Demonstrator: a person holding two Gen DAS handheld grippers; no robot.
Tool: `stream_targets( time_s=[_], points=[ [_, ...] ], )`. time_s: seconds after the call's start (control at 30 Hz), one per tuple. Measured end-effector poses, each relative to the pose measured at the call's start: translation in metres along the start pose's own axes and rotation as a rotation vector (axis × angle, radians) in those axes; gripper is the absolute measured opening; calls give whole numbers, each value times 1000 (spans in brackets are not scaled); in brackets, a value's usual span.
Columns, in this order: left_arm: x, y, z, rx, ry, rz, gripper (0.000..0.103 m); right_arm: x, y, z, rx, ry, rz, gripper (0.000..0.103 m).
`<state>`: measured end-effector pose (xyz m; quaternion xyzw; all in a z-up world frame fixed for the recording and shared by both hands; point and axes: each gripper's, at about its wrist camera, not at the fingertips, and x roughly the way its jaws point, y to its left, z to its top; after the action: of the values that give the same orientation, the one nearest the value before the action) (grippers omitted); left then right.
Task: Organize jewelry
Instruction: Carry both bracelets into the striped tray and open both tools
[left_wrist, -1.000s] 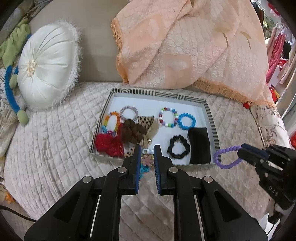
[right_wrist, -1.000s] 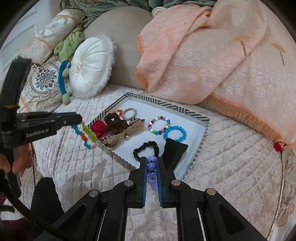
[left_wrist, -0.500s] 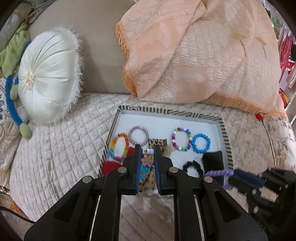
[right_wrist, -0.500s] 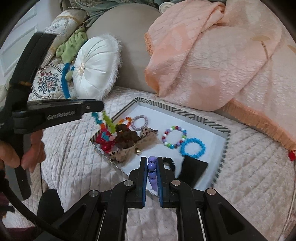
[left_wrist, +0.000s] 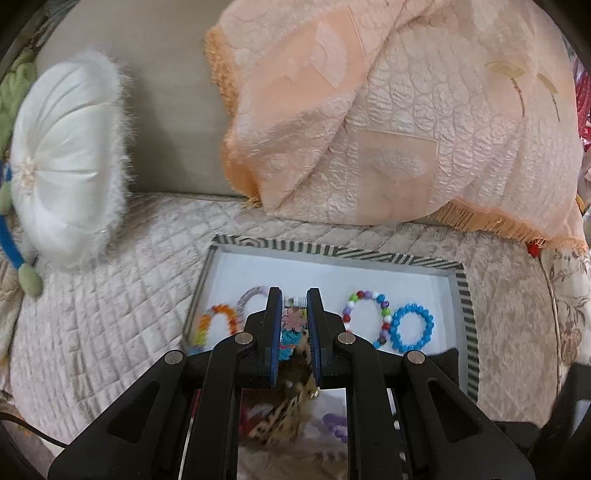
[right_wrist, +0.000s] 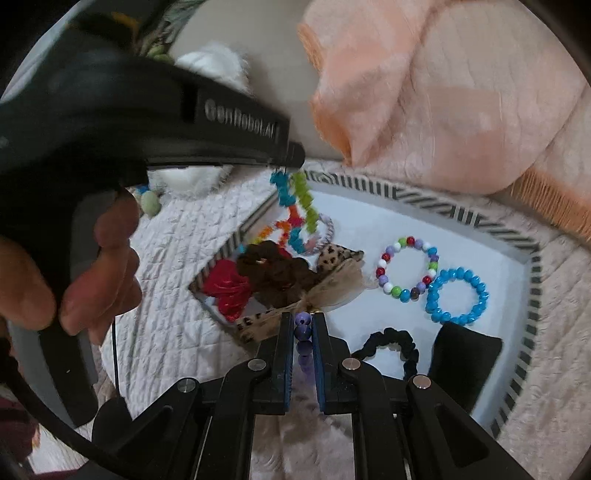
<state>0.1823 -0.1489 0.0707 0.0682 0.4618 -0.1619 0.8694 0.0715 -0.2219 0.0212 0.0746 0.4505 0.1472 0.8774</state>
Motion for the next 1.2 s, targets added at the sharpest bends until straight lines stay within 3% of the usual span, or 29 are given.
stream_targets(
  time_s=[0.2, 0.47, 0.7, 1.0, 1.03, 1.13, 1.2],
  points=[
    [46, 2, 9, -33, 51, -32, 12, 29, -33, 7, 56, 24, -67, 9],
    [89, 24, 5, -80, 97, 18, 12, 32, -55, 5, 77, 16, -161, 9],
    [98, 29, -2, -84, 109, 43, 12, 35, -58, 0, 112, 16, -156, 10],
    [92, 30, -6, -108, 111, 30, 14, 15, -55, -5, 137, -26, -131, 27],
    [91, 29, -7, -105, 114, 34, 18, 13, -54, -6, 137, -29, -134, 28],
    [82, 28, -12, -103, 106, 31, 45, 6, -52, -9, 142, -37, -144, 30],
    [73, 29, -17, -106, 94, 28, 51, 1, -53, -11, 160, -42, -146, 31]
  ],
)
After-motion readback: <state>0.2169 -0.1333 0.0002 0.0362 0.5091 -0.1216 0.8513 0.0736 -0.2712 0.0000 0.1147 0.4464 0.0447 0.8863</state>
